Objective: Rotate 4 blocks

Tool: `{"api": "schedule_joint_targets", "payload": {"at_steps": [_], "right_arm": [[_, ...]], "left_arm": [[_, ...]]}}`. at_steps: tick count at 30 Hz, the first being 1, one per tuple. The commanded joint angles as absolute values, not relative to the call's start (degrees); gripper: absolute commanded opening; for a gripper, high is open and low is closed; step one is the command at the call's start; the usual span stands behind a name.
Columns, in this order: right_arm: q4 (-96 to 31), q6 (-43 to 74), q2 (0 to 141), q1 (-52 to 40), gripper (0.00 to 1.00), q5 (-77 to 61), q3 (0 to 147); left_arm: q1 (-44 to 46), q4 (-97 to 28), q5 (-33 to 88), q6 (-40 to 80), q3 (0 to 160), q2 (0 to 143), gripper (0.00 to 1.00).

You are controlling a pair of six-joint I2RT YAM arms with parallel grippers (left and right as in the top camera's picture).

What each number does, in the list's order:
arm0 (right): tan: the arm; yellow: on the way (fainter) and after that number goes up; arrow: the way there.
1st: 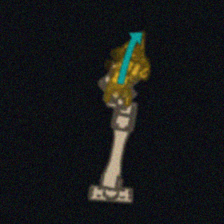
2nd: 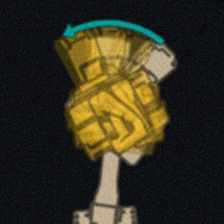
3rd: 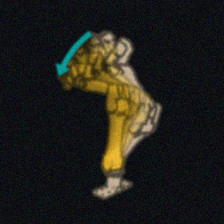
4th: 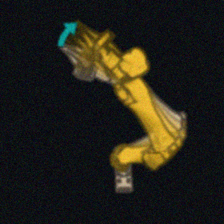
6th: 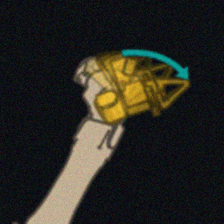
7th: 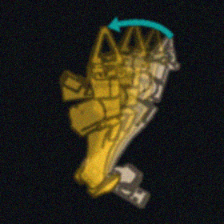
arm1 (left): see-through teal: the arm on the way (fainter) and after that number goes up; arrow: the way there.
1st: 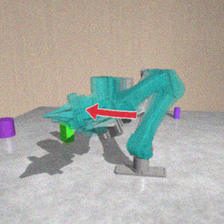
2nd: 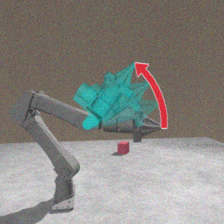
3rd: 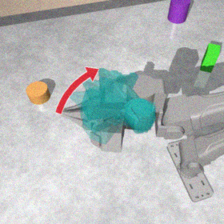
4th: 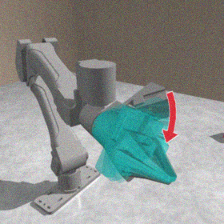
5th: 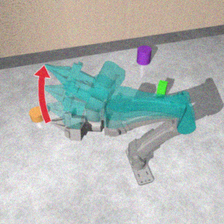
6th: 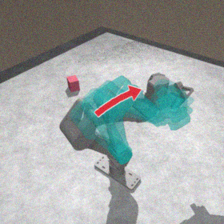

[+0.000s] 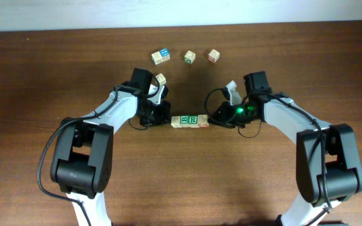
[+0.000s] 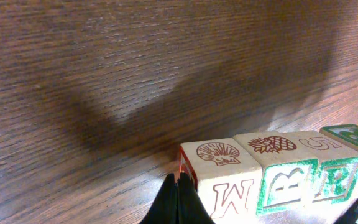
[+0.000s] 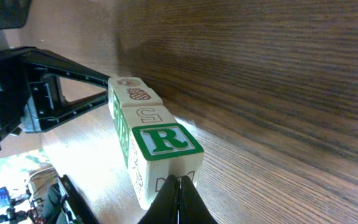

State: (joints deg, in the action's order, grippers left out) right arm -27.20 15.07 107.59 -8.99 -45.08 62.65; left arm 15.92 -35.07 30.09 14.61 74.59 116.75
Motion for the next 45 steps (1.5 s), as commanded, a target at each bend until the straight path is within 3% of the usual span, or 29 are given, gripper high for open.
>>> {"api": "schedule_joint_targets", "payload": {"at_steps": [1, 45], "right_arm": [[-28.8, 15.3, 106.3, -12.5, 0.04, -45.0, 65.8], [-32.0, 16.7, 106.3, -24.2, 0.04, -38.7, 73.7]], "left_arm": [[16.9, -34.7, 35.2, 15.0, 74.8, 117.4, 0.0], [16.9, -34.7, 35.2, 15.0, 74.8, 117.4, 0.0]]}}
